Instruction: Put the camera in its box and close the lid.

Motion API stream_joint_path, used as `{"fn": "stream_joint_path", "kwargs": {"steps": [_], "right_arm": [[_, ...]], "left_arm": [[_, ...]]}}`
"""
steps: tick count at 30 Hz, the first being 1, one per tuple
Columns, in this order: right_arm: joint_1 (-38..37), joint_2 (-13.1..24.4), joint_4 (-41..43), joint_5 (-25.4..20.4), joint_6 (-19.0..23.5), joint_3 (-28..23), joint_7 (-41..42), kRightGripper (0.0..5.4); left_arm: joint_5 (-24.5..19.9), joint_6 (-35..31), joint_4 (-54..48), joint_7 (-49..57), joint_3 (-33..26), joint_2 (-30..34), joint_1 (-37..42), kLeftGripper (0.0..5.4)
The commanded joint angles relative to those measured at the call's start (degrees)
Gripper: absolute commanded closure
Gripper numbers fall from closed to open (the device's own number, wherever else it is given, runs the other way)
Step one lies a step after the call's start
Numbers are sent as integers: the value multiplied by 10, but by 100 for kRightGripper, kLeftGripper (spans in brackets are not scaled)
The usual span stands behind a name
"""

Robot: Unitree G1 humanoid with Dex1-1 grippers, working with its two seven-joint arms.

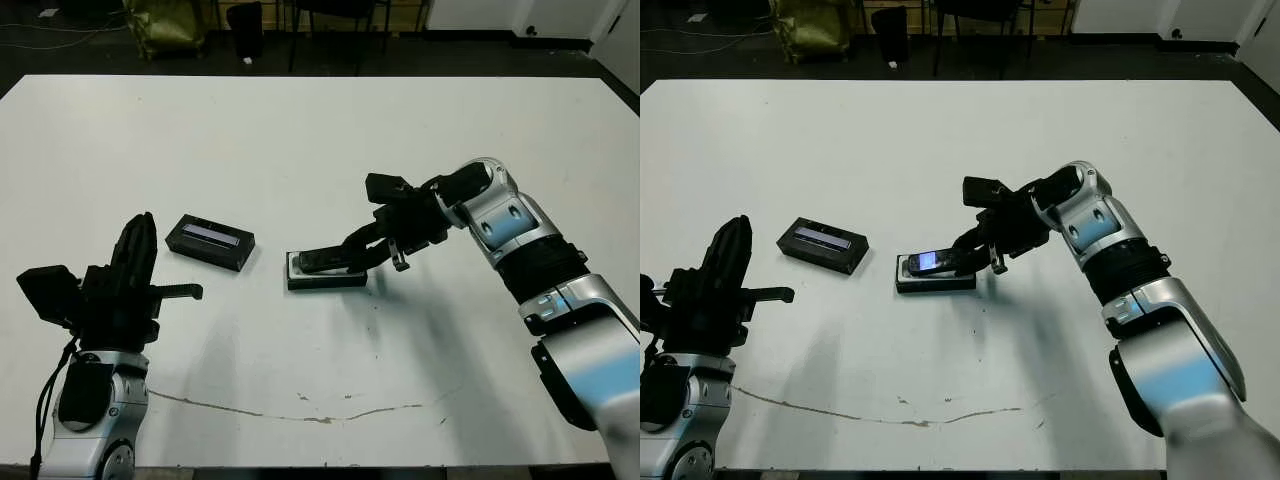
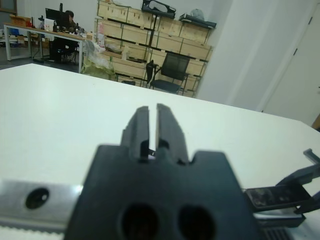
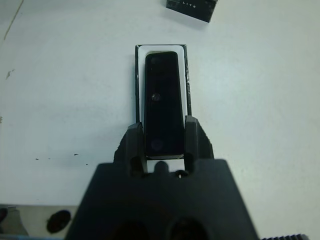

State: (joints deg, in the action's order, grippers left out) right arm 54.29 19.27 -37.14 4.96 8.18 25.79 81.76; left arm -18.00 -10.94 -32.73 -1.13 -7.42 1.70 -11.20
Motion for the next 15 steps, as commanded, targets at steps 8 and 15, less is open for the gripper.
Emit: {"fn": "stream_joint_path", "kwargs": {"steps": [8, 15], "right_arm": [[0, -13, -28, 22, -40, 14, -5, 505], [8, -26, -41, 35, -52, 25, -2, 505]], "left_arm": [[0, -6, 3, 3, 4, -4, -12, 540], [3, -6, 0, 6, 6, -6, -15, 540]]}}
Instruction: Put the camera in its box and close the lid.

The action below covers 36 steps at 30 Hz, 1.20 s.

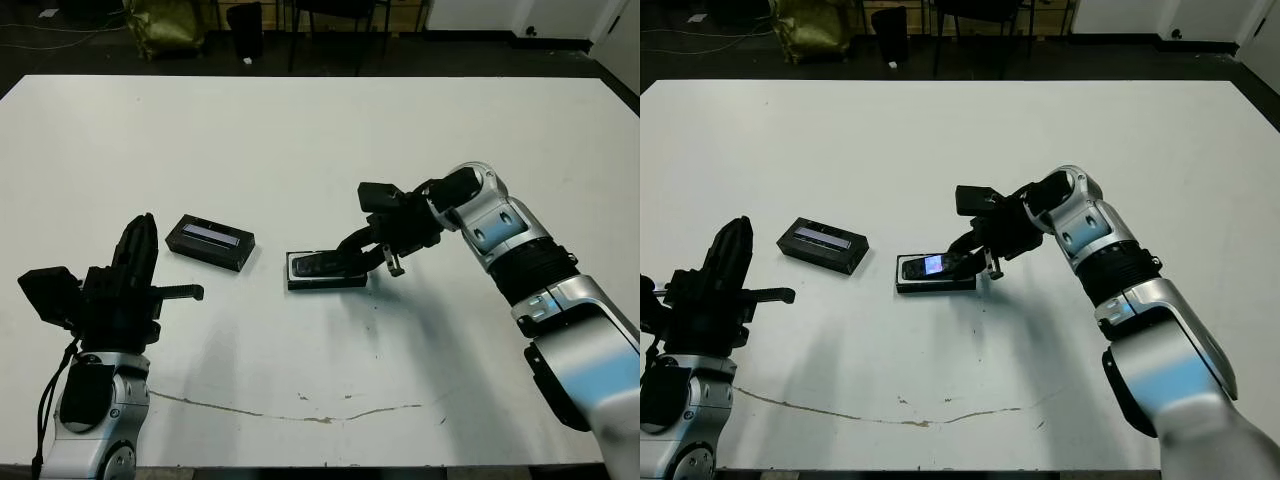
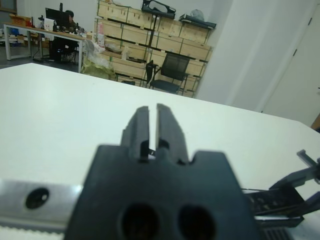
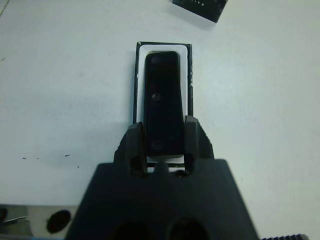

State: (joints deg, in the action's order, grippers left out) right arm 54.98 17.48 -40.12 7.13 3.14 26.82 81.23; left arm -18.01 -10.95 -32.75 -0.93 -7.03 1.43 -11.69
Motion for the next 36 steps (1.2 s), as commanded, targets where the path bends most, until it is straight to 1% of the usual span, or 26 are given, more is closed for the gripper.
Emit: {"fn": "stream_joint_path", "kwargs": {"steps": [1, 5, 10, 19, 21, 25, 27, 28, 34, 36], "right_arm": [[1, -9, -10, 16, 1, 17, 4, 505], [2, -15, -6, 25, 11, 27, 3, 505], [-5, -23, 1, 28, 8, 30, -2, 505], [-10, -32, 11, 39, 32, 42, -6, 505], [-4, -29, 4, 39, 23, 46, 10, 505], [13, -23, -14, 43, -37, 58, 36, 422], [15, -21, -19, 45, -69, 58, 31, 377], [14, -20, -20, 44, -78, 56, 28, 356], [12, -15, -18, 46, -96, 47, 18, 223], [12, -13, -13, 48, -96, 46, 16, 181]], "left_arm": [[4, -6, -1, 4, 2, -3, -10, 540], [5, -7, 0, 6, 2, -4, -12, 540], [8, -4, 1, 5, 4, -4, -12, 540], [2, -4, 2, 5, 2, -6, -13, 540], [4, -5, 2, 6, 2, -6, -13, 540], [-2, -7, 0, 6, 1, -8, -14, 540], [0, -3, 2, 4, 2, -7, -14, 540], [0, -3, 2, 4, 2, -7, -14, 540], [3, -5, 0, 6, 4, -6, -14, 540], [2, -2, 4, 4, 3, -6, -14, 540]]}}
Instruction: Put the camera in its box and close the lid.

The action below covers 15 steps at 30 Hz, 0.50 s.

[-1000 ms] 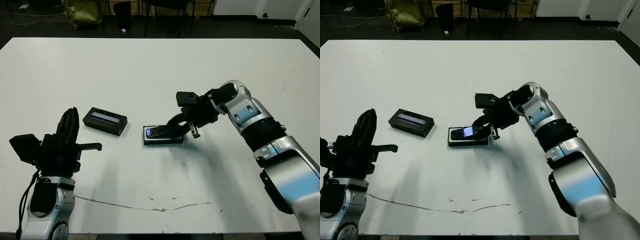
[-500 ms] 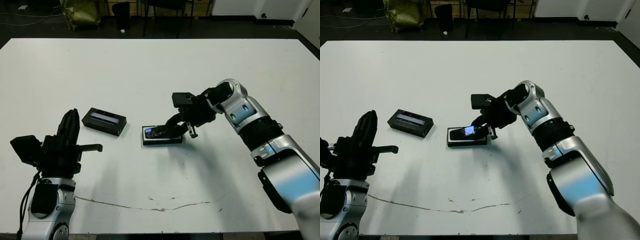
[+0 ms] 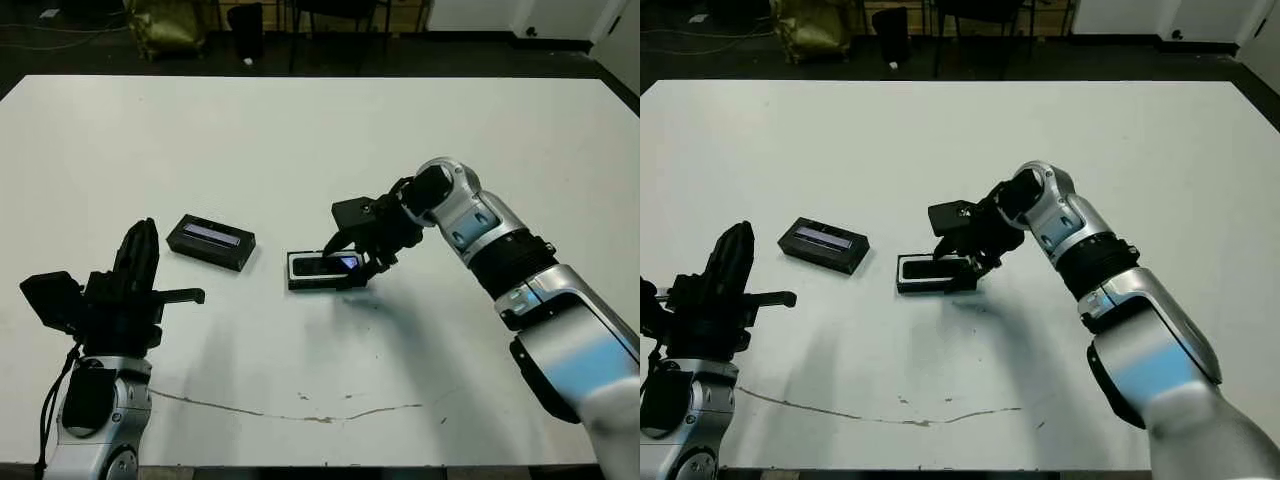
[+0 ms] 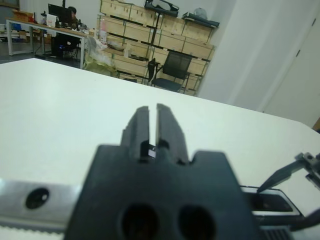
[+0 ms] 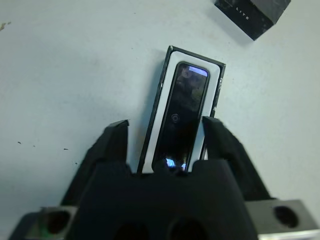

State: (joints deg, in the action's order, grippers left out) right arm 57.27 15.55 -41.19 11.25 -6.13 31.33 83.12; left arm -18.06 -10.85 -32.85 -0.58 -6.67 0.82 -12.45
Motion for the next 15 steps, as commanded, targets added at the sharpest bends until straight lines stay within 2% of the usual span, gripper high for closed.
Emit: {"fn": "stream_joint_path", "kwargs": {"steps": [1, 8, 10, 15], "right_arm": [[-10, 7, 0, 7, -2, 1, -4, 159], [-12, 10, 2, -9, -8, -19, 1, 3], [-12, 10, 1, -21, -2, -32, 2, 1], [-10, 18, 16, -72, 55, -80, 13, 1]], "left_arm": [[0, -1, 6, -2, -2, 0, -6, 540], [0, -3, 6, -3, -3, 1, -6, 540], [2, -2, 6, -3, -3, 1, -6, 540], [-2, -4, 6, -2, -4, -1, -6, 540]]}}
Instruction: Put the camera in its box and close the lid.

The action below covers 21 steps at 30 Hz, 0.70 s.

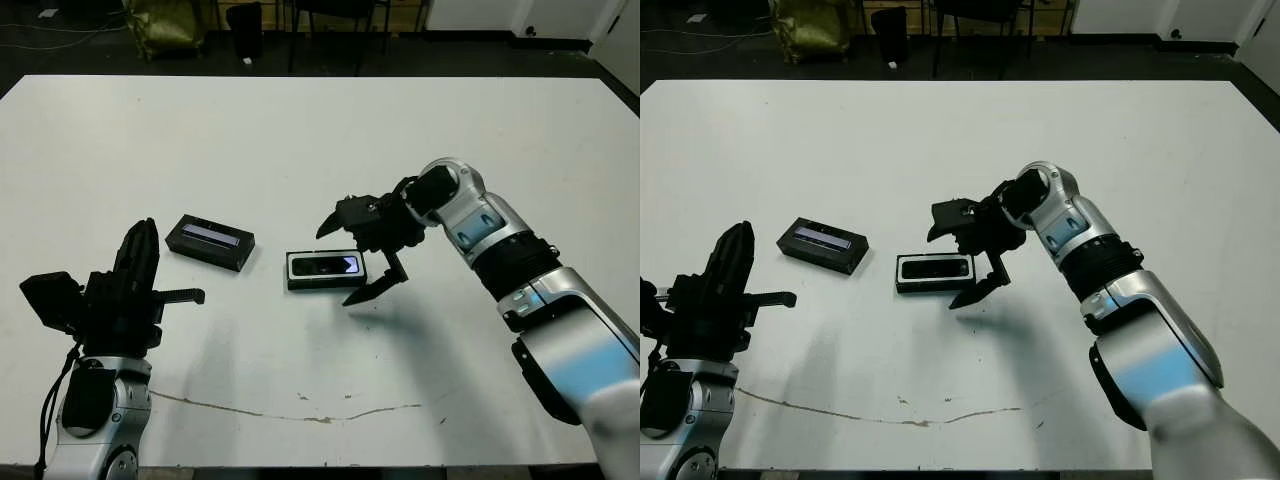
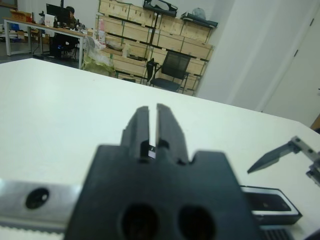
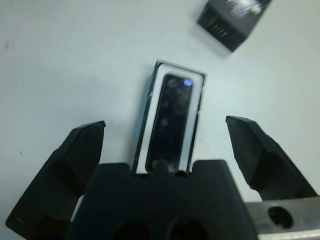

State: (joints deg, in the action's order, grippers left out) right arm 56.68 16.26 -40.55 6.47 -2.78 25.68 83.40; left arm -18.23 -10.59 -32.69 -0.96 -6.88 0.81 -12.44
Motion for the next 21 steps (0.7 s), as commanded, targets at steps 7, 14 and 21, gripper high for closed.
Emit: {"fn": "stream_joint_path", "kwargs": {"steps": [7, 14, 21], "right_arm": [[-59, 54, 183, -101, 185, -127, -74, 1], [-243, 42, 435, -179, 285, -296, -322, 22], [-434, 24, 602, -178, 300, -331, -484, 181]], "left_arm": [[3, -13, -1, 3, -8, 5, -3, 540], [14, -13, 10, -35, -47, 72, 28, 540], [74, -60, 93, -98, -75, 243, 182, 540]]}}
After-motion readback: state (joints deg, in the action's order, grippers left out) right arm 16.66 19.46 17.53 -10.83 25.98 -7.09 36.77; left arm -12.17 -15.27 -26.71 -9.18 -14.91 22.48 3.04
